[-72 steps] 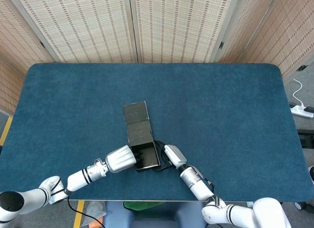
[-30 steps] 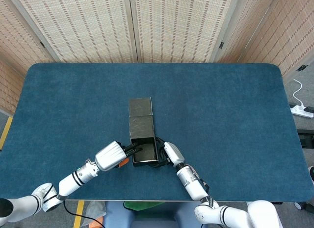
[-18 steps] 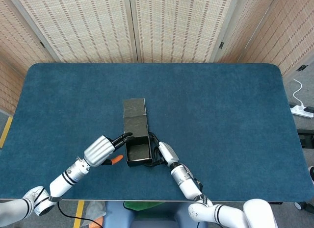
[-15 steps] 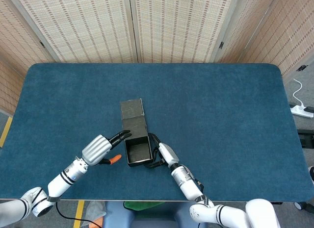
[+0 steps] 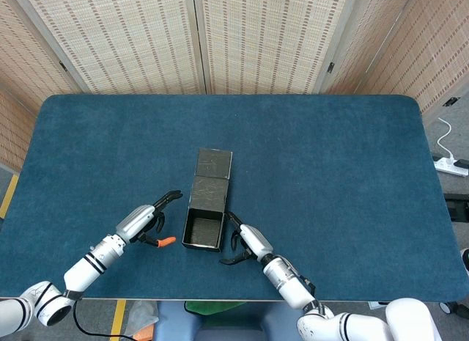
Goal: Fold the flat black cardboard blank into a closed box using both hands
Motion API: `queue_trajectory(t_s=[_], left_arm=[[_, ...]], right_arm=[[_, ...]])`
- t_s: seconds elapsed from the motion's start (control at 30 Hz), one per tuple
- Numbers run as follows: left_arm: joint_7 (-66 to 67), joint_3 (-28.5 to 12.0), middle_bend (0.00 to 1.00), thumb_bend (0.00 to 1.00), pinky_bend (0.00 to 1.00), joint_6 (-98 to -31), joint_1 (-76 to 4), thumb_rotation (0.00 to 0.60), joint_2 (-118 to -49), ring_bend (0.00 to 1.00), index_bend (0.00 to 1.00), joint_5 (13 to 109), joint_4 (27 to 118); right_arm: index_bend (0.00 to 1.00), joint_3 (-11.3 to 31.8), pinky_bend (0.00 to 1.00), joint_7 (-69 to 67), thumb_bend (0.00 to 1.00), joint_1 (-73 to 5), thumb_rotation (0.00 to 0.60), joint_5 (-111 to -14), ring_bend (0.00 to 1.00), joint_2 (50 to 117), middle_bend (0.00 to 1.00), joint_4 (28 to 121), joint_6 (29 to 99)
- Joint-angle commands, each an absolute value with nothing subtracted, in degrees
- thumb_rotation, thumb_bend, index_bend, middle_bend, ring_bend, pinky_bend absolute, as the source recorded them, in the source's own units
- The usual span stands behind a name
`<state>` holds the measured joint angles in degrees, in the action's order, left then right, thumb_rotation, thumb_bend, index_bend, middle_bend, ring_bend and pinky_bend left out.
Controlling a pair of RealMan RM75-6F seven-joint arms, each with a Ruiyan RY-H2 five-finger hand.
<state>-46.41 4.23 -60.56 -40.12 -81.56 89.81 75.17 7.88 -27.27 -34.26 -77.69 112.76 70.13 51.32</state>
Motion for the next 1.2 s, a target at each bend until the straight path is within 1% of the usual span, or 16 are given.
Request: queue_trajectory(t_s=[0.03,0.2,0.3,0.5,0.63,0.8,0.97,1.2], left_arm=[[-49.2,4.8,0.00,0.23,0.89,-58.1,-40.7,0.600,-81.1,0.67,0.00,89.8,75.1],[-52.0,5.2,0.00,0.22,0.89,-55.8,-41.0,0.600,-82.3,0.65,0.00,89.8,73.1],[-53.8,5.7,0.00,0.21,0.89,-54.0,-41.4,0.600,-83.5,0.65,0.00,90.3,71.3],[-57.7,5.4,0.00,0.21,0.89,-52.1,-42.5,0.600,-86.8,0.64,0.00,90.9,67.3],[-61.3,5.4,0.00,0.21,0.89,-51.7,-43.5,0.600,-88.2,0.64,0.00,92.1,65.7],[-64.6,5.5,0.00,0.21,0.89,-50.7,-44.8,0.600,-89.8,0.64,0.00,93.0,63.8],[-68.3,5.8,0.00,0.21,0.89,-50.6,-45.4,0.600,-91.2,0.64,0.00,93.4,62.1],[-70.2,6.4,0.00,0.21,0.89,-50.2,-46.2,0.600,-93.1,0.64,0.00,94.0,59.8]], right_arm=[[0.00,7.2,1.00,-27.2,0.00,-33.6,0.600,-78.4,0.57,111.8,0.00,71.0,52.0],[0.00,7.1,1.00,-27.5,0.00,-31.5,0.600,-79.9,0.57,108.9,0.00,73.9,56.6],[0.00,7.8,1.00,-27.6,0.00,-30.2,0.600,-81.0,0.57,104.9,0.00,78.4,59.7],[0.00,10.5,1.00,-25.9,0.00,-29.2,0.600,-80.9,0.57,97.0,0.02,87.9,62.8],[0.00,12.3,1.00,-23.6,0.00,-29.1,0.600,-79.5,0.58,94.5,0.03,91.2,63.6],[0.00,12.6,1.00,-22.8,0.00,-29.4,0.600,-78.2,0.58,93.4,0.04,92.8,63.0],[0.00,12.5,1.00,-23.2,0.00,-29.4,0.600,-77.5,0.58,93.5,0.04,92.5,62.7],[0.00,12.3,1.00,-23.7,0.00,-29.5,0.600,-77.2,0.58,93.9,0.05,91.9,62.6]])
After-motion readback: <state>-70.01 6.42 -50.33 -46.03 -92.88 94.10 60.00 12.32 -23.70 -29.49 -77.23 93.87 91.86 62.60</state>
